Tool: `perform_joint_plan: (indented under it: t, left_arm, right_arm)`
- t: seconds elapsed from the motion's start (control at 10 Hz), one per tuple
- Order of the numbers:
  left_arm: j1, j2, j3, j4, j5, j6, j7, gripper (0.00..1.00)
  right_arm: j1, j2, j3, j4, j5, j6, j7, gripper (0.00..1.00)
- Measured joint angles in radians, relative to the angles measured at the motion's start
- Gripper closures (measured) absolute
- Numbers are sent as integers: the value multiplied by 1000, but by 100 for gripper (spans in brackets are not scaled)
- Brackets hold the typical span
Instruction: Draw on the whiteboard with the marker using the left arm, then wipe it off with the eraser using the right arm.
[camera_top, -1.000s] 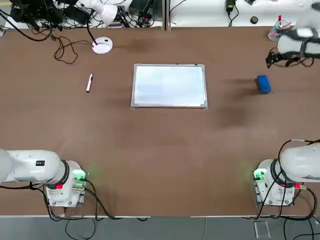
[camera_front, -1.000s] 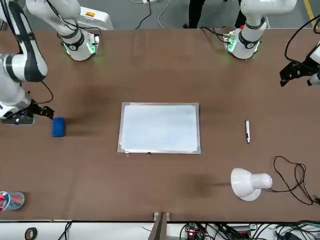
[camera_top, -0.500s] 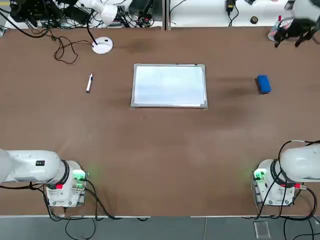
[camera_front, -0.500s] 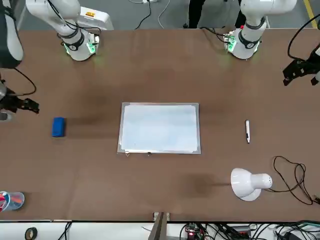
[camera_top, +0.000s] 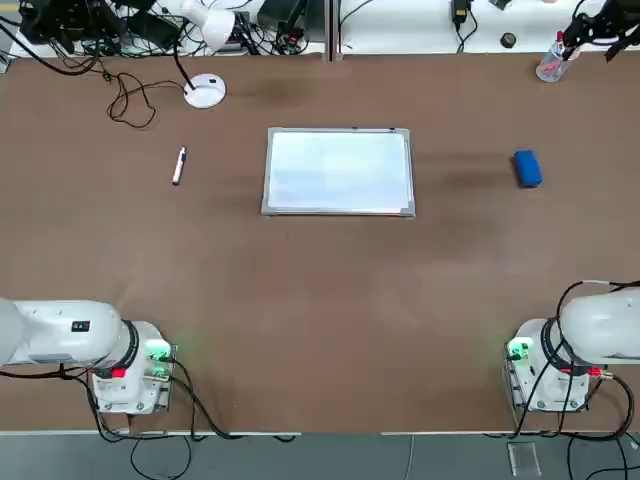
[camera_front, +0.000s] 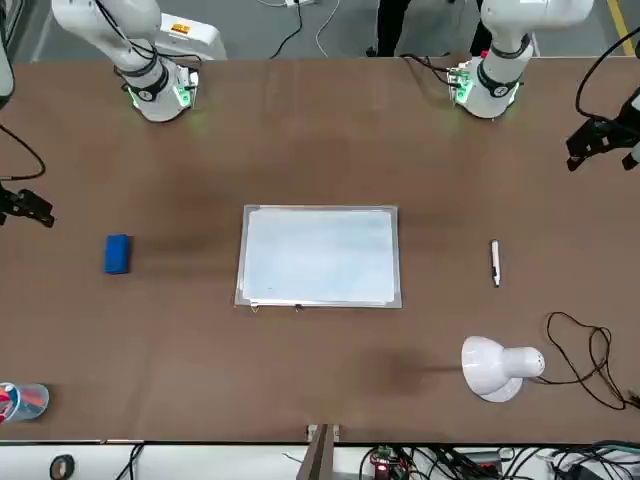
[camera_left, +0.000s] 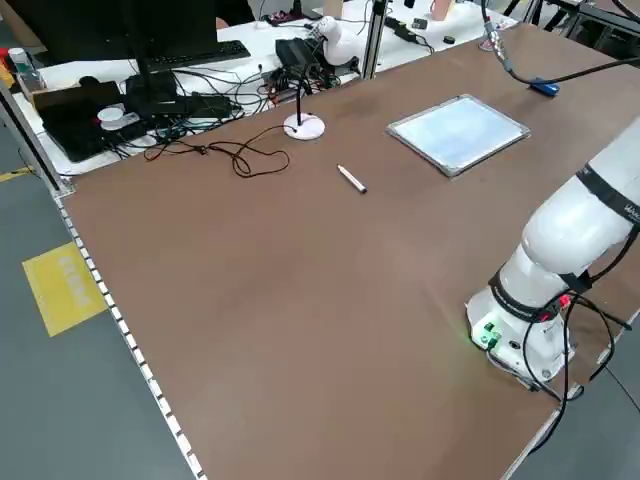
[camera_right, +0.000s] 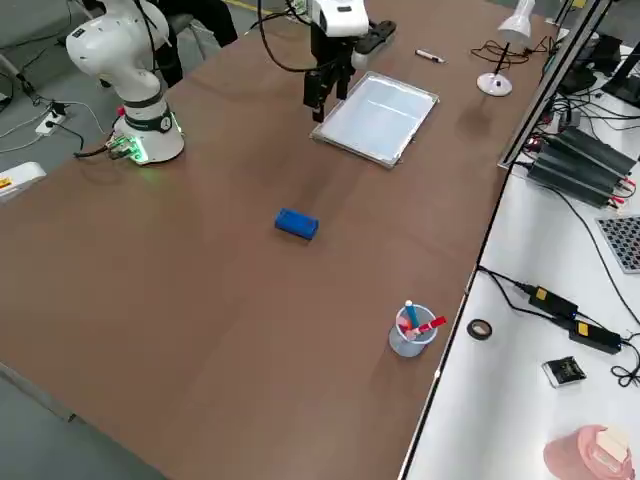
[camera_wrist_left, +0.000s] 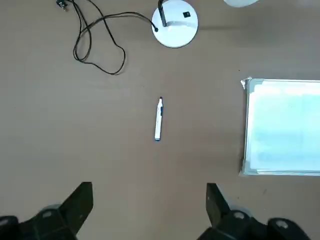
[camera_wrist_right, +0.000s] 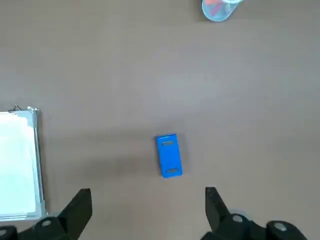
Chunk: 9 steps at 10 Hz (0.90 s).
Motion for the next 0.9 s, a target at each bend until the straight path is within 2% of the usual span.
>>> perform_joint_plan:
  t: [0.5, 0.9]
  left_arm:
    - [0, 0, 0, 0, 0, -1, 0, 0]
    - [0, 0, 0, 1, 0, -1, 0, 0]
  right_arm:
    - [0, 5, -2, 42, -1, -9, 0, 0]
    - [1, 6, -4, 152, -2, -125, -1, 0]
